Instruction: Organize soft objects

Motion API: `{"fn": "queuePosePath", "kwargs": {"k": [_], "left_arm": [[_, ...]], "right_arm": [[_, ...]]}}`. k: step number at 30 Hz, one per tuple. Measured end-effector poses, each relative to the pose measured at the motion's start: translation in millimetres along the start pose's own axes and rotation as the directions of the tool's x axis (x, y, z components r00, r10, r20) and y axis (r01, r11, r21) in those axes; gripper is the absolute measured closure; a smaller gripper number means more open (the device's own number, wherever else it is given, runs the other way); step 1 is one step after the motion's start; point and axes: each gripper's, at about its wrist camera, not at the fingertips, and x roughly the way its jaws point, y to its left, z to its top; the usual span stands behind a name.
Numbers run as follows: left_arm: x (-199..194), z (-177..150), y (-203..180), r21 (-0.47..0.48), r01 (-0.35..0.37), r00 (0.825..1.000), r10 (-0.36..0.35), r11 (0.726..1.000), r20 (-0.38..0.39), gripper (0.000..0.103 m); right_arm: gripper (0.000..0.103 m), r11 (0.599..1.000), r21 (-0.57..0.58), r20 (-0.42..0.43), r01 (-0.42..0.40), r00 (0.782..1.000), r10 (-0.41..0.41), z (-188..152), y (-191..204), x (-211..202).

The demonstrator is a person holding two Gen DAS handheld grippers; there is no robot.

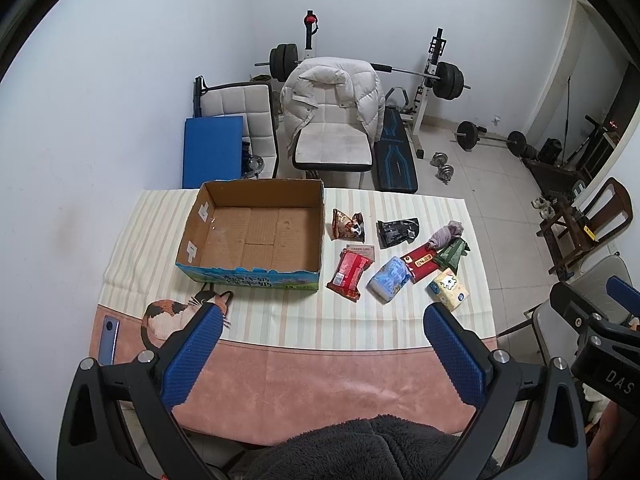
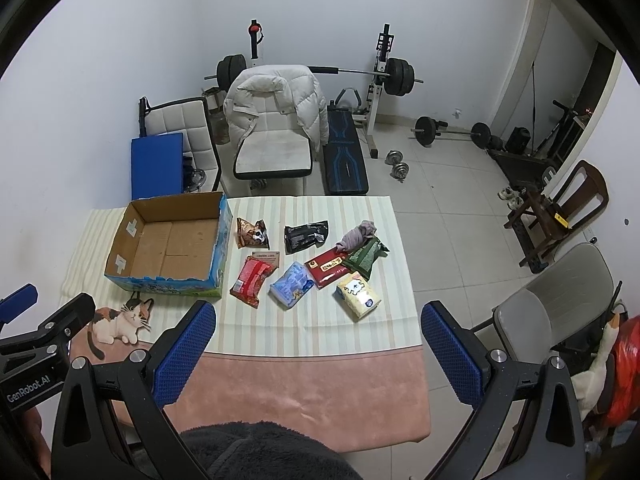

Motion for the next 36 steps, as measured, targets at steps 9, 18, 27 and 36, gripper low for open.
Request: {"fn": "queuePosePath", "kwargs": {"k": [9,18,27,36], "left_arm": [[5.4,-2.6,2.3,-0.003,0.002,1.0,-0.002,1.0,-0.01,0.0],[15.1,-4.3,2.3,-0.006,0.002,1.0,-0.002,1.0,-0.024,0.0],[80.3,44.9,-20.9,0.116,-0.084,0.996,0.08,0.99,0.042,0.0],[276.9,54.6,-105.6,0.422,0.007,0.962,0.109,0.906,-0.249,0.0]], "right_arm": [[0.0,1.0,-0.002,-0.003,-0.001,1.0,0.001,-3.5,0.3,8.7],[0.0,1.0,-0.007,-0.015,-0.007,1.0,0.007,-9.8,-0.7,16.8],[0.0,0.991,0.137,-0.134,0.002,0.991,0.016,-0.4,-56.1,103.0],[0.0,0.977,0.21,-0.441,0.029,0.895,0.068,-6.6,-107.1,331.5]]}}
